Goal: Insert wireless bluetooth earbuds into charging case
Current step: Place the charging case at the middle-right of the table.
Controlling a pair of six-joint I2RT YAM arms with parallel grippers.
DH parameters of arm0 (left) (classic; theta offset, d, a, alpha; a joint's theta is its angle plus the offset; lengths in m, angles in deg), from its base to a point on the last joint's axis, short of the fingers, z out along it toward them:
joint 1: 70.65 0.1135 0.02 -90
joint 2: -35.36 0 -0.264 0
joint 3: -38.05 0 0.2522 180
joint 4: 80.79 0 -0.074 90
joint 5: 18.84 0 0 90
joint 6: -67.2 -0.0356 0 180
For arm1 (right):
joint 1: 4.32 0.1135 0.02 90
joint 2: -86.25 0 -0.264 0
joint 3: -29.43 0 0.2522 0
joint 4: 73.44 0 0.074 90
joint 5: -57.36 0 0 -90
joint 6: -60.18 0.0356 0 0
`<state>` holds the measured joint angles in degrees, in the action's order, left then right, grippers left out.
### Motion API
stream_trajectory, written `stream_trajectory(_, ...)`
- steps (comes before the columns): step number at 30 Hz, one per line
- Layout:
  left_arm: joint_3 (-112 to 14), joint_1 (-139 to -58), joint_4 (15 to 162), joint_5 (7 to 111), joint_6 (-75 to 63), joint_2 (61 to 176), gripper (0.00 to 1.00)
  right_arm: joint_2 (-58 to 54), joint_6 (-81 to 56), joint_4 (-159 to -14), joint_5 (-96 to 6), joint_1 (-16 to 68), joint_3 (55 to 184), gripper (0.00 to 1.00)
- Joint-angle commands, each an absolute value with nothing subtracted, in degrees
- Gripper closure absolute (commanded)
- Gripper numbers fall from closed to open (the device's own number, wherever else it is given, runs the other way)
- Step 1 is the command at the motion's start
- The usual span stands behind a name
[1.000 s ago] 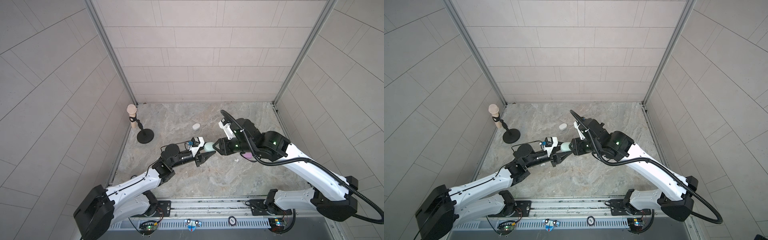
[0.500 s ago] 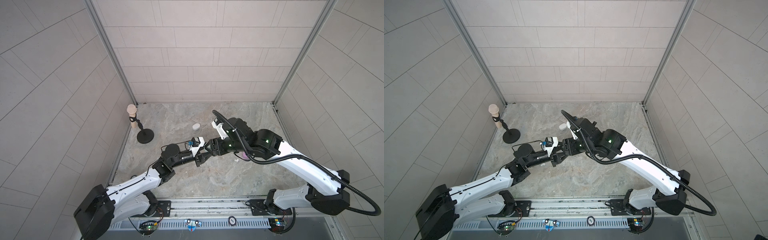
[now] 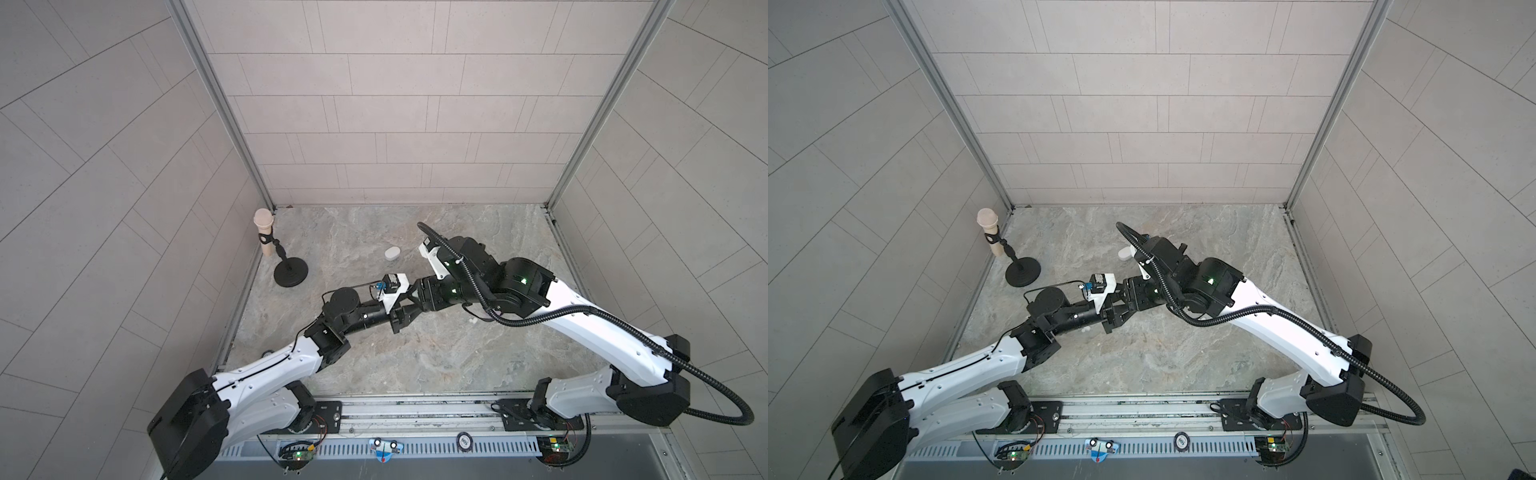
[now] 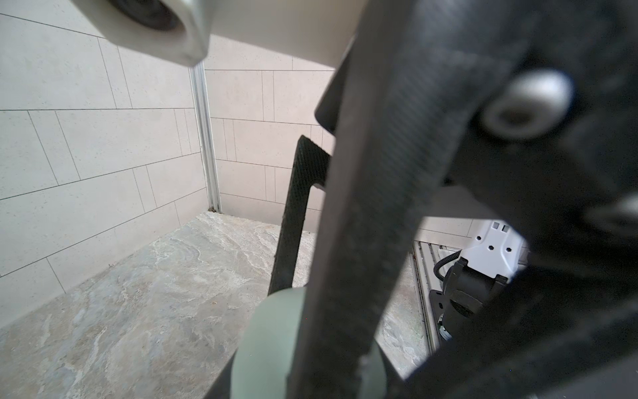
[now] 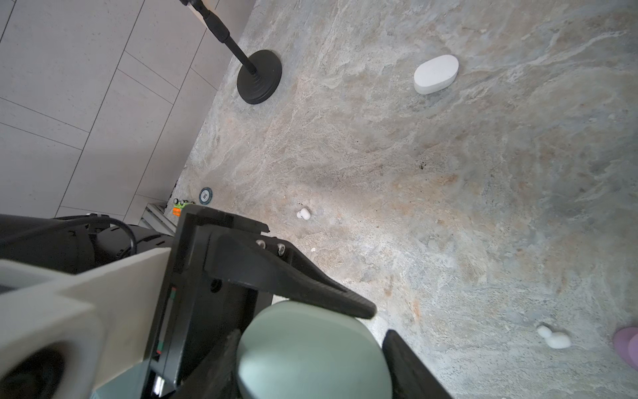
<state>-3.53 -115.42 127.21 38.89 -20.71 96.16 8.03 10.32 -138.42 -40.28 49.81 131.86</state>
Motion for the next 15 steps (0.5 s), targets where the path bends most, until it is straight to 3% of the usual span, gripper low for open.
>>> stream_trajectory(1, -4.01, -115.48, 129.92, 38.47, -20.70, 95.18, 0.90, 7.45, 11.40, -137.90, -39.67, 50.19, 131.27, 0.48)
stream_trajectory(15, -4.09, -115.54, 129.61, 38.47, -20.86, 95.11, 0.90, 5.31, 10.70, -138.44, -39.84, 50.66, 132.37, 0.39)
